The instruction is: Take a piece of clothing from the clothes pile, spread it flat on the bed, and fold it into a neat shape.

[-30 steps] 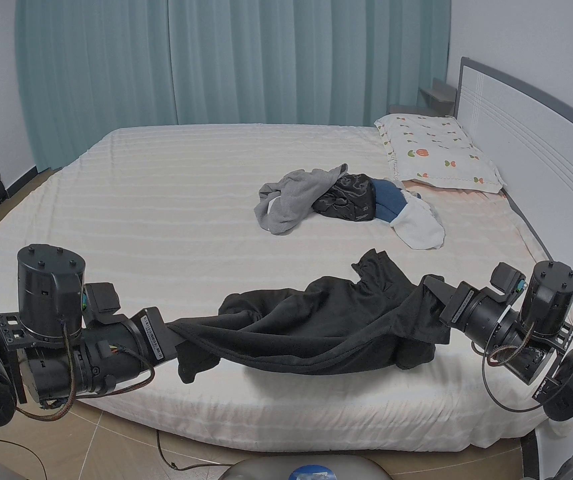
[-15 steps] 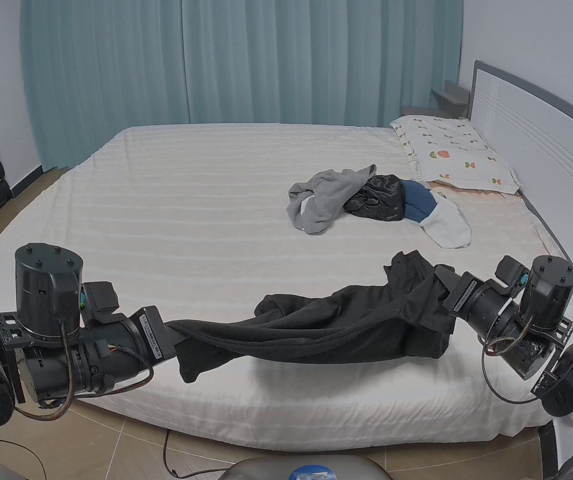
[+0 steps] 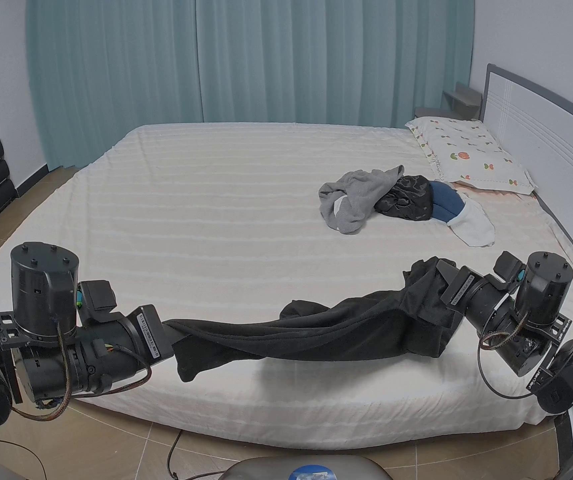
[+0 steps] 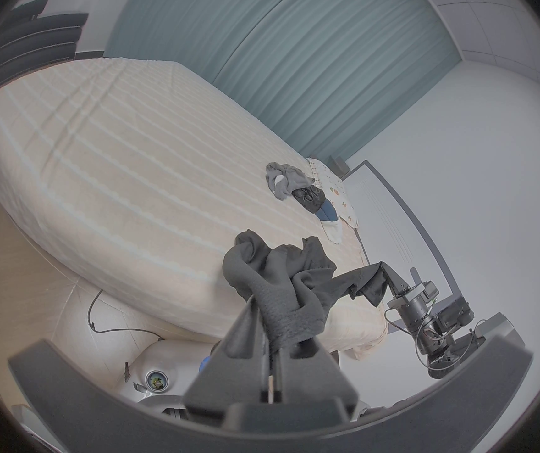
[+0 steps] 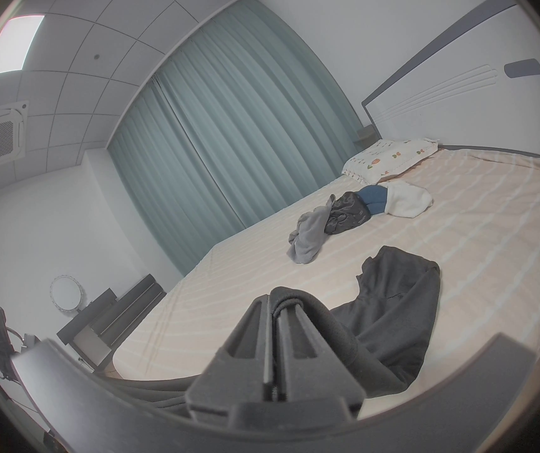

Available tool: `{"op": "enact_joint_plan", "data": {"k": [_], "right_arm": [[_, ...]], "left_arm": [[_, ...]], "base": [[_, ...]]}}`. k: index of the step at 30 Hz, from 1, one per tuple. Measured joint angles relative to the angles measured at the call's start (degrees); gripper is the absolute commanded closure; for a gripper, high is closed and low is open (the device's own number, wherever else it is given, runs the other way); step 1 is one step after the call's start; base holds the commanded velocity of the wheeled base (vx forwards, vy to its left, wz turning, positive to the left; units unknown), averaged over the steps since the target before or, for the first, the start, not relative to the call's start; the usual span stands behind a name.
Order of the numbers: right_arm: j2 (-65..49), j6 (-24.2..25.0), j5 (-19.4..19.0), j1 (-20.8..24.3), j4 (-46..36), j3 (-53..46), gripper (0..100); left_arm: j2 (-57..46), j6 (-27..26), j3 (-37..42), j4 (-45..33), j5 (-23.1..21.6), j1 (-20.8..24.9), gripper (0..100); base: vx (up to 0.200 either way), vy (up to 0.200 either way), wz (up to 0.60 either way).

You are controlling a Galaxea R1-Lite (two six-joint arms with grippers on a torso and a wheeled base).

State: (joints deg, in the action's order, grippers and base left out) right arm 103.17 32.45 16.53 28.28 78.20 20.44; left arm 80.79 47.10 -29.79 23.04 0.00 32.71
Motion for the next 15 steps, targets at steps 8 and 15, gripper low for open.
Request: {"op": "enact_joint_plan", "data": {"k": [8,15], "right_arm": [[0.05,0.04,0.02,0.00,0.00,0.24,100],[-0.05,0.12,-0.09,-0.01,0.02,0.52,100]], "left_arm": [[-0.02,-0.02,0.09,0.02,0.00,0.00,100],[-0.02,-0.02,0.13,0.13,-0.02,0.00,100]], "base": [[0.000,0.200,0.00],[0.000,0.200,0.00]]}}
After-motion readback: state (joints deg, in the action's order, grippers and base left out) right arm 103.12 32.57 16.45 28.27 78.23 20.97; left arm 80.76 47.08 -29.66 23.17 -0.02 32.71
